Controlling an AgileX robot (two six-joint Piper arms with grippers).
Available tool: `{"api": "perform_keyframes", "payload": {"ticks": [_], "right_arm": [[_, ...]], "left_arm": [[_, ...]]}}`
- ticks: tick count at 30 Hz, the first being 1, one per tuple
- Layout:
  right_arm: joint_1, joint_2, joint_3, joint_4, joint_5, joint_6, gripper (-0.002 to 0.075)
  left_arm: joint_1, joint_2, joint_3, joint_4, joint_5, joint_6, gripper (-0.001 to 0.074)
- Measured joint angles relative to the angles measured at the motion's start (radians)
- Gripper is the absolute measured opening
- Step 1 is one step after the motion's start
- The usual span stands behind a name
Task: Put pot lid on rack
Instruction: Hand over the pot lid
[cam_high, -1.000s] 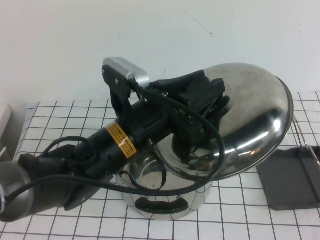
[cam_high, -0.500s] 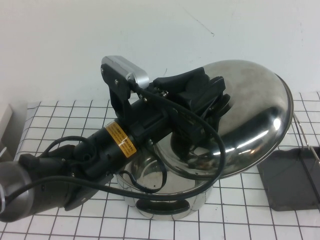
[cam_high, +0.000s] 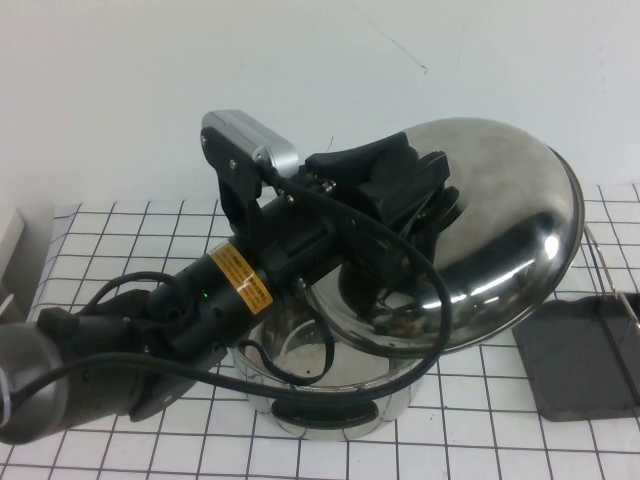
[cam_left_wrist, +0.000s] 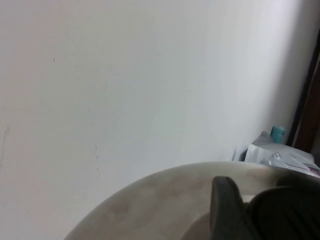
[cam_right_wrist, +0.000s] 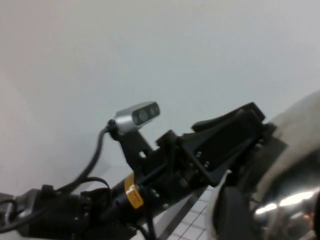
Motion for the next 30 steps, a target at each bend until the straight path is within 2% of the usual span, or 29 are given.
{"api": "perform_keyframes", "payload": {"ticks": [4,7,13,16,24,27,30], "right_arm": [[0.000,0.231,-0.151,0.001,0.145,-0.014,0.0463],[0.000,0.361,-0.228,0.001,0.233,-0.014,0.0539],[0.000,0.496,-0.307,-0.001,0.287,-0.014,0.0567],[0.000,0.499,-0.321,-0.001,0.296,-0.014,0.0568],[-0.009,0.497,-0.321,-0.001,0.262,-0.014,0.0570],[-0.009,0.507,-0.321,-0.001,0.251,-0.014,0.0571],[-0.009,0.539,-0.321,-0.001,0.268,-0.014,0.0571]], "left_arm": [[0.000,0.000,0.000,-0.025,-0.002,-0.002,0.0319],[0.000,0.000,0.000,-0.035,-0.002,-0.024,0.0319],[0.004,0.000,0.000,-0.045,-0.006,-0.072,0.0319],[0.047,0.000,0.000,-0.046,-0.008,-0.092,0.0319],[0.233,-0.002,-0.002,0.029,-0.010,-0.515,0.0319],[0.239,-0.006,-0.002,0.077,-0.012,-0.550,0.0319],[0.205,-0.010,-0.002,0.092,-0.012,-0.543,0.0319]]}}
